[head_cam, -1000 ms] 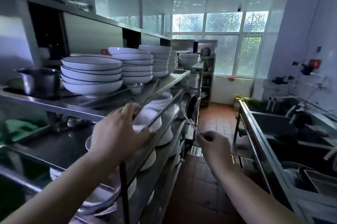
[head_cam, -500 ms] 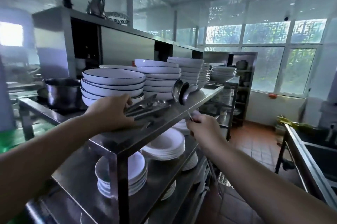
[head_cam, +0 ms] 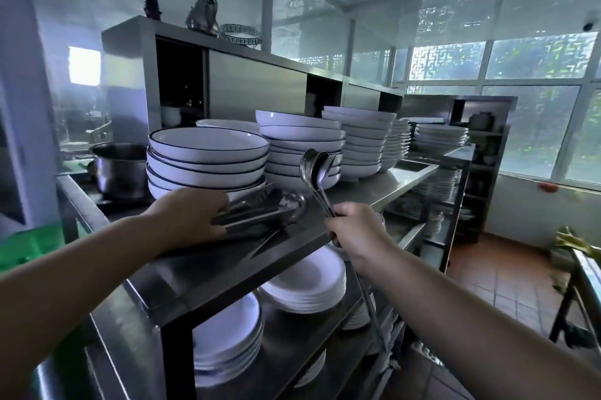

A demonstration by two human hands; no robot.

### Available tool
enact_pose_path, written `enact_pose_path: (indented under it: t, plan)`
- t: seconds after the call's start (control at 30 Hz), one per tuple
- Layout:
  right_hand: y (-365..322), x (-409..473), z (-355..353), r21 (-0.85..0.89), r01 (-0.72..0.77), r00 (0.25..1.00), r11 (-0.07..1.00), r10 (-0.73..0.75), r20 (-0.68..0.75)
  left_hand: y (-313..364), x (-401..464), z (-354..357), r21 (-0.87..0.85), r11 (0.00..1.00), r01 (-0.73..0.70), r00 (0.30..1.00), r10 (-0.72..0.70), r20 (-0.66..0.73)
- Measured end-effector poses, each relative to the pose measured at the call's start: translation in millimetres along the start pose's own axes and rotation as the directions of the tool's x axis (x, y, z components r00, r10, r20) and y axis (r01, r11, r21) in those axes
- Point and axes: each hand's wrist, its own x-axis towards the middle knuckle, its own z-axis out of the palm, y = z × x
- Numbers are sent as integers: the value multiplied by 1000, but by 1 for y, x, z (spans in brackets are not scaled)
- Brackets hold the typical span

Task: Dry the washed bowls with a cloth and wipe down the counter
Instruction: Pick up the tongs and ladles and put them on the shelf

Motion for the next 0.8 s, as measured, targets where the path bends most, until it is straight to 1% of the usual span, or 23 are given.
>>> enact_pose_path:
  t: [0.07,0.1,0.13,0.17,0.2,0.23,0.27,0.33,0.37,0.4,0.47,0.53,0.57,0.63,0.7,0.73,0.8]
  plan:
    - [0,2,3,0,14,1000,1000,-14,9,5,4,-4,67,998,-10,1000,11,-9]
    - [0,2,5,-4,30,999,1000,-29,19,11,6,-7,57,998,-19,999,21,-38]
    - [-1,2,6,0,52,998,999,-52,28,18,8,-10,-32,999,-17,996,14,-94]
    - [-3,1,8,15,79,996,997,-79,35,28,10,-15,-181,983,-4,989,-22,-143]
    - [-4,0,11,28,108,993,994,-109,40,38,13,-20,-349,937,7,982,-72,-174]
    - [-5,-1,15,35,135,990,990,-136,42,48,18,-24,-481,876,13,979,-110,-173]
    - [-6,-3,19,30,154,987,988,-155,41,57,23,-27,-579,815,14,981,-123,-149]
    - [-8,-6,26,-17,199,979,980,-199,46,75,33,-31,-741,670,49,993,-115,-38]
    - [-10,-8,29,-62,240,970,969,-237,52,83,36,-32,-809,580,95,993,-110,38]
    - [-13,-10,31,-114,294,956,949,-289,55,88,39,-32,-864,481,148,988,-108,110]
    - [-17,-15,32,-218,411,910,885,-410,51,96,43,-30,-938,256,232,970,-128,205]
    - [-19,-18,32,-304,470,877,829,-477,54,98,44,-29,-964,47,262,955,-155,253]
    - [-20,-19,33,-338,478,871,811,-486,66,99,44,-29,-966,-16,259,951,-168,258]
    - [-20,-22,34,-372,483,869,792,-486,94,98,44,-33,-969,-85,232,951,-192,244]
    - [-22,-25,34,-348,500,862,793,-495,109,97,45,-39,-971,-129,203,952,-206,226]
    - [-24,-25,34,-329,514,854,793,-510,104,96,46,-44,-976,-111,187,956,-207,207]
    - [-30,-26,32,-301,545,832,783,-548,81,91,47,-56,-992,17,125,973,-197,120]
